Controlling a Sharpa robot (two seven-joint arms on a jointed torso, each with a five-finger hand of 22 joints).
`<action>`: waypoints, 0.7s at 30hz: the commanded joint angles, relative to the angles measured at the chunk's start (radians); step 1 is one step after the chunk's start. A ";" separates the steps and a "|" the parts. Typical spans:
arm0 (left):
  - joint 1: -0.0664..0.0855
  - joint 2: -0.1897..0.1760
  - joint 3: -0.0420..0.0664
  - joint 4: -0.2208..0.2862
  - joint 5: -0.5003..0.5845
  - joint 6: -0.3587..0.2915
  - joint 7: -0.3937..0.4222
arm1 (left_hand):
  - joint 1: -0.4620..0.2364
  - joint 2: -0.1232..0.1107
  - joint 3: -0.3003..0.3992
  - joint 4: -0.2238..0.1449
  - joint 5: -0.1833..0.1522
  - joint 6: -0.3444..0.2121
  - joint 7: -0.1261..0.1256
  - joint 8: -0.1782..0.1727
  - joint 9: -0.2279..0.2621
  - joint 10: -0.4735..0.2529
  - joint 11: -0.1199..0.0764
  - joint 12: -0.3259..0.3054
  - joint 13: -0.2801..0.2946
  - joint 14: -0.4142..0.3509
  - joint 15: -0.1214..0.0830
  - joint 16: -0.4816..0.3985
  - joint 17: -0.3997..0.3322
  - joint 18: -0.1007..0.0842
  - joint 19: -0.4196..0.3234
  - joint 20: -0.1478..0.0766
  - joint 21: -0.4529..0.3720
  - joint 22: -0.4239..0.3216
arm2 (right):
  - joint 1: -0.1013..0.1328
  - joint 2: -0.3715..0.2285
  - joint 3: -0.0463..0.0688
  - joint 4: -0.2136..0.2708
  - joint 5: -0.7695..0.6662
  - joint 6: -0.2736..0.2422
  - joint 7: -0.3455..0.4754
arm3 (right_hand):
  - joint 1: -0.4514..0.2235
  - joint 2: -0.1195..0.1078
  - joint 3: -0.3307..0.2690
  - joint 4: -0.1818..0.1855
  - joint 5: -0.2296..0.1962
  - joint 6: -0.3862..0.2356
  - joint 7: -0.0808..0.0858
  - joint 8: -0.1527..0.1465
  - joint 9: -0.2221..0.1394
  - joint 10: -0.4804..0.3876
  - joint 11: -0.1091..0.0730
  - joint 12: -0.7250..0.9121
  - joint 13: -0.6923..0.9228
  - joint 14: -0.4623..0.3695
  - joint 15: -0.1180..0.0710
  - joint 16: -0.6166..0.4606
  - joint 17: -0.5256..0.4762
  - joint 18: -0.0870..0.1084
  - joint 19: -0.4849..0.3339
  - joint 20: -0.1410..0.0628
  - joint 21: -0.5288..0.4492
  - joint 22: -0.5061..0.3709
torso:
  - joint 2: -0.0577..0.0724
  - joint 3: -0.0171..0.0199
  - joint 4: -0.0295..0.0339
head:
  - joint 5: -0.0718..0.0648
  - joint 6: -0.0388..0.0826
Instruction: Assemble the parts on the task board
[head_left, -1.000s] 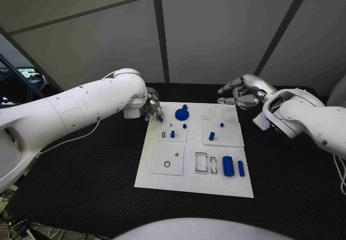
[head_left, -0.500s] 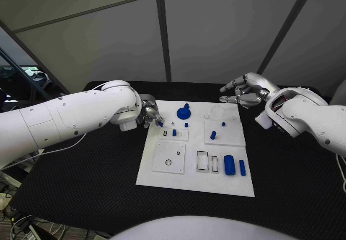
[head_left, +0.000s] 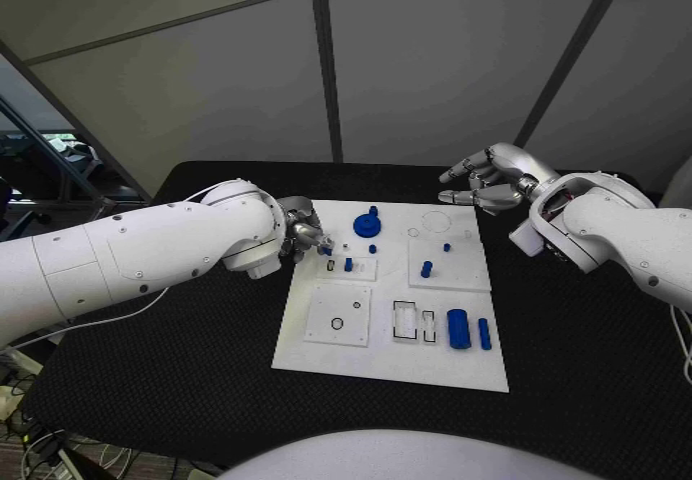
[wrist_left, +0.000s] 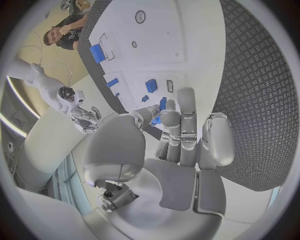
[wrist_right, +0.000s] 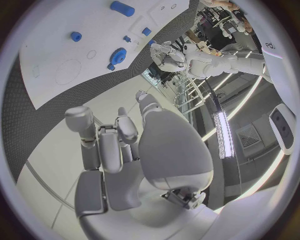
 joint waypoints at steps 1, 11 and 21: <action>-0.002 0.001 -0.001 0.006 -0.025 -0.040 0.000 | -0.008 0.003 0.150 -0.144 0.002 0.001 -0.009 0.004 0.001 0.006 0.001 0.005 0.001 0.001 -0.004 0.004 0.001 -0.004 0.010 -0.001 0.006 0.074 | 0.002 0.000 0.000 0.000 -0.002 0.006 0.005 | 0.004 0.007 0.002 0.005 0.003 -0.004 0.000 0.005 -0.001 -0.004 0.000 0.002 0.001 0.059 -0.006 -0.004 0.056 0.006 0.003 -0.002 -0.002 0.001 | 0.001 0.0012 0.0007 | -0.002 -0.001; -0.007 0.008 -0.019 0.004 -0.034 0.002 -0.015 | -0.010 0.002 0.152 -0.144 0.004 0.001 -0.010 0.005 0.001 0.007 0.000 0.006 0.002 0.001 -0.004 0.003 0.001 -0.004 0.010 -0.001 0.007 0.075 | 0.002 0.001 0.000 0.001 -0.002 0.006 0.005 | 0.004 0.007 0.002 0.005 0.003 -0.004 0.000 0.005 -0.001 -0.004 0.000 0.002 0.001 0.059 -0.006 -0.004 0.056 0.006 0.003 -0.002 -0.002 0.001 | 0.001 0.0008 0.0001 | 0.001 -0.006; -0.016 0.013 -0.024 -0.002 -0.052 0.017 -0.019 | -0.010 0.002 0.153 -0.144 0.005 0.001 -0.010 0.005 0.001 0.006 0.000 0.003 -0.002 0.001 -0.005 0.003 0.001 -0.004 0.009 -0.001 0.006 0.074 | 0.002 0.001 0.000 0.002 -0.002 0.004 0.006 | 0.004 0.007 0.001 0.007 0.006 -0.003 -0.001 0.007 0.000 -0.004 0.000 0.002 0.000 0.059 -0.006 -0.006 0.053 0.006 0.004 -0.002 -0.002 0.002 | 0.001 0.0000 0.0010 | 0.000 -0.008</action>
